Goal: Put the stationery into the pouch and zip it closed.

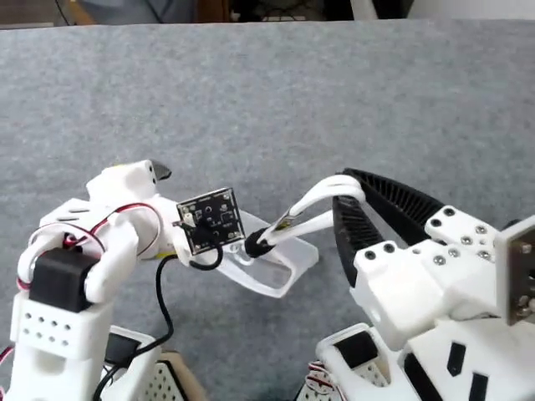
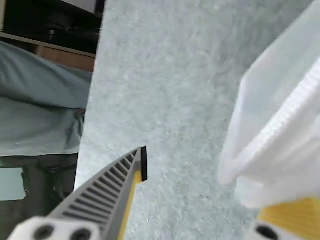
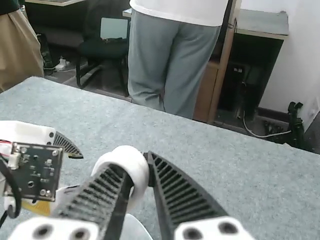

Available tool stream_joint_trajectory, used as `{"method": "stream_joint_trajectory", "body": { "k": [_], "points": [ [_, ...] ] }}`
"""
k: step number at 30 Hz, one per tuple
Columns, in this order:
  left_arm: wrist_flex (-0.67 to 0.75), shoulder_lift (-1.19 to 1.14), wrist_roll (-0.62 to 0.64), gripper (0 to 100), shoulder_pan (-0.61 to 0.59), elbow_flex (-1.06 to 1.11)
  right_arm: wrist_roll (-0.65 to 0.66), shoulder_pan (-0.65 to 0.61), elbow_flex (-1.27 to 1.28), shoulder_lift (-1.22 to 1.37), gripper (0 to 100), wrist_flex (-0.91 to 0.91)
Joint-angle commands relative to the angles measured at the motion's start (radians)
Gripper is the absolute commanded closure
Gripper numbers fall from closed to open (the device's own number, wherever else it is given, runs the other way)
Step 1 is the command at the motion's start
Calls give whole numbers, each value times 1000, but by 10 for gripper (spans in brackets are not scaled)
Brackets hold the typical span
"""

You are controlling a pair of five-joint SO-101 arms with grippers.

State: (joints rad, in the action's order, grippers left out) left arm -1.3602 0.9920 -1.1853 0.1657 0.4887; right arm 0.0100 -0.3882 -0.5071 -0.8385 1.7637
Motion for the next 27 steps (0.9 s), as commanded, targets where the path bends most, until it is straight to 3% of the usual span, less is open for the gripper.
{"method": "stream_joint_trajectory", "body": {
  "k": [1, 10, 16, 19, 27],
  "points": [
    [21, 0, -12, 604, 27, 16, 6, -14, 5, -1, 986, -3],
    [25, 0, -14, 623, 41, 62, 3, -14, 7, -5, 986, -3],
    [49, 0, -2, 876, 85, 90, 2, -14, 7, -1, 986, -3],
    [51, 0, 64, 972, 114, 88, 2, -14, 7, -1, 986, -3],
    [51, 0, 124, 971, 154, 81, 2, -14, 7, -2, 986, -3]
  ]
}}
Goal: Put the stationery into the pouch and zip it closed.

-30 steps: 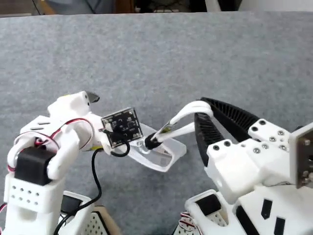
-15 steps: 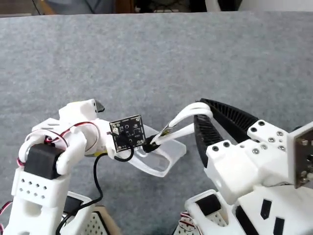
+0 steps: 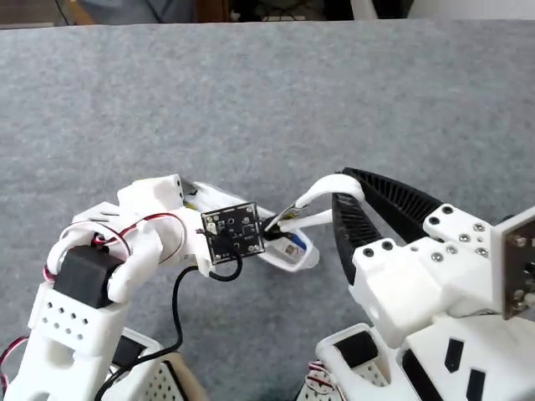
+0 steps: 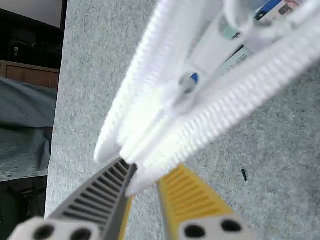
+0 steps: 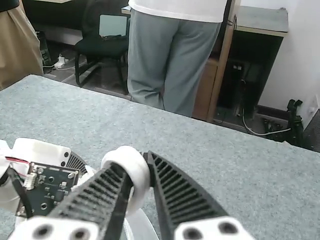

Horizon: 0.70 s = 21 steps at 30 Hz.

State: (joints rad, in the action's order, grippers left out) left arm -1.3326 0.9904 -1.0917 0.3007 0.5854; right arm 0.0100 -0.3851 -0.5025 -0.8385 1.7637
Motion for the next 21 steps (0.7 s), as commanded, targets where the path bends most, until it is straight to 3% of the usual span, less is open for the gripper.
{"method": "stream_joint_trajectory", "body": {
  "k": [1, 15, 21],
  "points": [
    [23, 2, 32, 971, 19, -18, 2, -17, 2, -2, 986, -3],
    [-2, 12, 35, 965, 21, -77, 2, -17, 4, 1, 986, -3],
    [-57, 5, 31, 780, 19, -179, 0, -23, 4, -1, 986, 0]
  ]
}}
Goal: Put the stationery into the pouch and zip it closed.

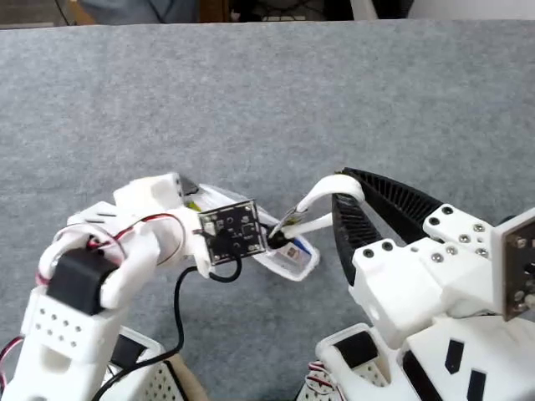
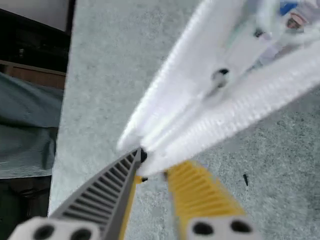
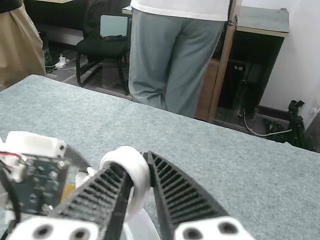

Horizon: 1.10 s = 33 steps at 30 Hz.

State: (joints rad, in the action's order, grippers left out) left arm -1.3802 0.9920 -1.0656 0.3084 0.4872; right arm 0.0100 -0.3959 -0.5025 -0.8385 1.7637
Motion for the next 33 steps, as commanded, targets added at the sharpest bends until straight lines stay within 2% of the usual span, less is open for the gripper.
{"method": "stream_joint_trajectory", "body": {
  "k": [1, 4, 9, 13, 29, 33],
  "points": [
    [-9, 2, 3, 745, 12, -90, 0, -12, 4, -1, 986, 0],
    [-14, 2, 2, 688, 12, -107, 0, -12, 5, -4, 986, 2],
    [-109, 2, -81, 726, 12, -143, 0, -15, 5, -4, 986, 2],
    [-123, 2, -149, 729, 7, -165, 0, -80, 38, -7, 986, 3],
    [-129, 0, -178, 731, 42, -128, 2, -94, 71, -30, 986, -2],
    [-130, 0, -172, 830, 79, -97, 2, -94, 68, -28, 986, -2]
  ]
}}
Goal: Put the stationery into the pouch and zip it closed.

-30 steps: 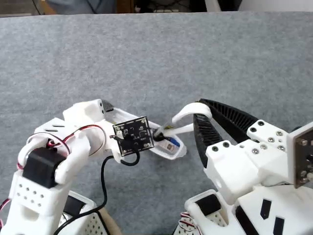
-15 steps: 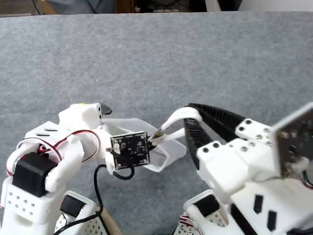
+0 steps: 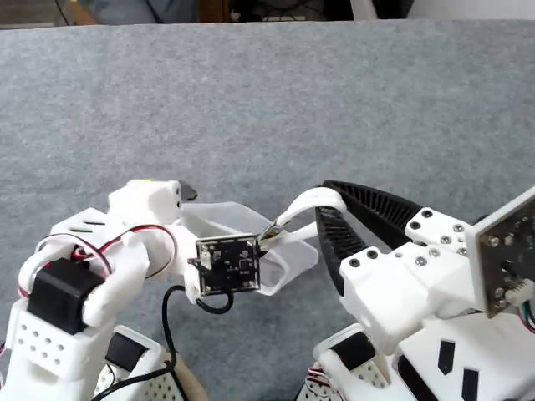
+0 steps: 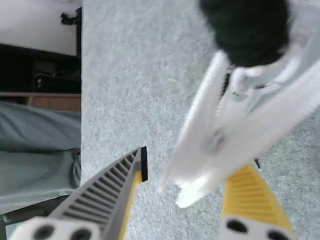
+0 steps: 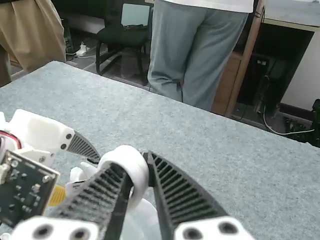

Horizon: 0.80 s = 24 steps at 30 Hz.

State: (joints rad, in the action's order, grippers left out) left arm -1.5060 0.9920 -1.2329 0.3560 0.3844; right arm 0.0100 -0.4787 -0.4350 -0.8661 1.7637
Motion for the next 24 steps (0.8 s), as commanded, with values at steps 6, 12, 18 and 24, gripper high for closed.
{"method": "stream_joint_trajectory", "body": {
  "k": [6, 12, 18, 24],
  "points": [
    [3, 0, -3, 966, 35, 47, 2, -11, -1, -2, 986, -2],
    [0, 0, 0, 973, 35, 42, 2, -11, -1, -1, 986, -3],
    [3, 2, 69, 973, 35, 41, 8, -9, 1, -5, 986, -3],
    [2, 8, 160, 973, 8, 27, 9, 198, 5, -7, 986, -14]
  ]
}}
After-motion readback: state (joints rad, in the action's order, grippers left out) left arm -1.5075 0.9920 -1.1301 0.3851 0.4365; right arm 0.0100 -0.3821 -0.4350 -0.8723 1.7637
